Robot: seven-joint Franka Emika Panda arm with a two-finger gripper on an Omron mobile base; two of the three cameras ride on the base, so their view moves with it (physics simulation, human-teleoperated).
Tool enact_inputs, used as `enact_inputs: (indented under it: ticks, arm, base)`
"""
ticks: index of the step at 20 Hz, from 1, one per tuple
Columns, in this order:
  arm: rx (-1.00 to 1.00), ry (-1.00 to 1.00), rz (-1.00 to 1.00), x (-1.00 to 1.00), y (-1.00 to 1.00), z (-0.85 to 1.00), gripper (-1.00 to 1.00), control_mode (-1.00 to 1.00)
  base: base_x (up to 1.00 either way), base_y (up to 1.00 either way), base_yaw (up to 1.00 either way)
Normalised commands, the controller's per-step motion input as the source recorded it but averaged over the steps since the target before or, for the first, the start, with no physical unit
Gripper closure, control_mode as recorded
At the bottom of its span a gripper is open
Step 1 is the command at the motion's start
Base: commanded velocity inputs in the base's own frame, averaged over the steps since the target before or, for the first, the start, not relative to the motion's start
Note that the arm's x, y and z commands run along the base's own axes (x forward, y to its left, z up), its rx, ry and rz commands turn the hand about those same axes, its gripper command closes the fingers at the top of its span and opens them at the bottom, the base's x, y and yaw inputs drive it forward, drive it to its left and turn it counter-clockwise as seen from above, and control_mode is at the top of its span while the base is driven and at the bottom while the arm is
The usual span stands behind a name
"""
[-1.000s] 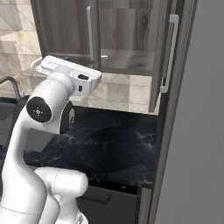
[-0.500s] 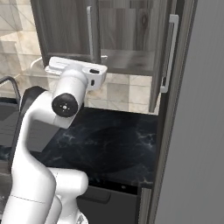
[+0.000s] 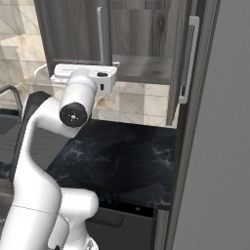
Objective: Open the cabinet and move the ladle to the pot. Then close the cabinet.
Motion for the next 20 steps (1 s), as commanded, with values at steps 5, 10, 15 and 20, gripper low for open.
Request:
enact_inputs:
  ticks: [5,10,15,20]
  arm:
    - [-0.02,-0.02,0.00,0.33,0.16,0.00,-1.00,-1.00]
    - [-0.02,-0.01,0.00,0.49,0.06,0.00,-1.00,-1.00]
    - [-0.03,-0.03,0.00,0.49,0.00,0.00,-1.00,-1.00]
    - [-0.02,-0.07,0.00,0.39,0.00,0.00,-1.00,-1.00]
  base:
    - [0.00,0.00,0.00]
    - [0.00,0.00,0.00]
    - [0.00,0.00,0.00]
    - [0.00,0.00,0.00]
